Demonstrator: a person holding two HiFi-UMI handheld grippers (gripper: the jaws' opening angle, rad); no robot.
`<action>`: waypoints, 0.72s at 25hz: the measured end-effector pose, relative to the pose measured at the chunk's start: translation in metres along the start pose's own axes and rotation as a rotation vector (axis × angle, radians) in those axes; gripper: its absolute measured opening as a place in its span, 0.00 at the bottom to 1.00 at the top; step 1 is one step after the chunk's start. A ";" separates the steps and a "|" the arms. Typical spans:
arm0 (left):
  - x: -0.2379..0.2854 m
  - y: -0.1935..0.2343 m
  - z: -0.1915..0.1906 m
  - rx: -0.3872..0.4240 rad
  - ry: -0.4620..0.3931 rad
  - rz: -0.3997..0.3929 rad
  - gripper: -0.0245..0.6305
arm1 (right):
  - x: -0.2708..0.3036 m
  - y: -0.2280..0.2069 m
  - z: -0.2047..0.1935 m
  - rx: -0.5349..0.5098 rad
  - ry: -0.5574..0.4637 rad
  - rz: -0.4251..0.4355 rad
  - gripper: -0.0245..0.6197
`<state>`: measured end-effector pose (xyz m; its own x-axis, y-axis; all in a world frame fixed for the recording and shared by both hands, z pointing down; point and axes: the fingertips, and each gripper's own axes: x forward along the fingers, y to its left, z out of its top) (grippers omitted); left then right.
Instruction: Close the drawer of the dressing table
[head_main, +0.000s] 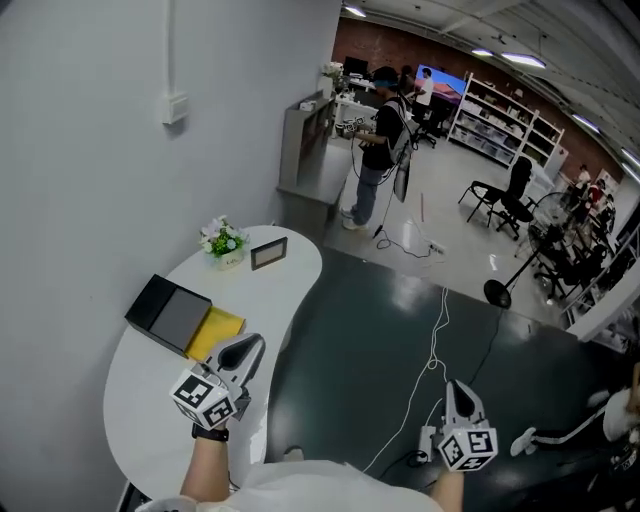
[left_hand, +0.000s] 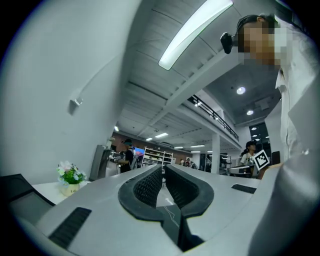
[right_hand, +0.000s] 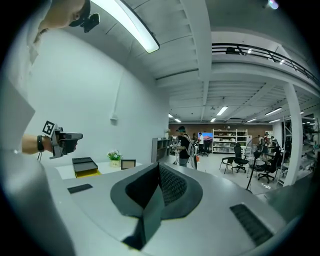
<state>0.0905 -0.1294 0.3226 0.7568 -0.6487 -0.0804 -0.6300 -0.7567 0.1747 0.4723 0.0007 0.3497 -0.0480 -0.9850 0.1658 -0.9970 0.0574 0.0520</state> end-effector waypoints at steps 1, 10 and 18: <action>-0.002 0.008 -0.001 -0.004 -0.002 0.014 0.09 | 0.012 0.003 0.000 -0.006 0.004 0.014 0.05; -0.069 0.062 -0.006 -0.011 -0.017 0.299 0.09 | 0.153 0.085 0.012 -0.094 0.042 0.353 0.05; -0.150 0.101 -0.008 -0.005 -0.061 0.687 0.09 | 0.285 0.214 0.024 -0.228 0.025 0.781 0.05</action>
<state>-0.0851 -0.1075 0.3597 0.1745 -0.9846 -0.0046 -0.9625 -0.1716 0.2101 0.2439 -0.2713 0.3847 -0.7204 -0.6436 0.2585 -0.6397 0.7606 0.1110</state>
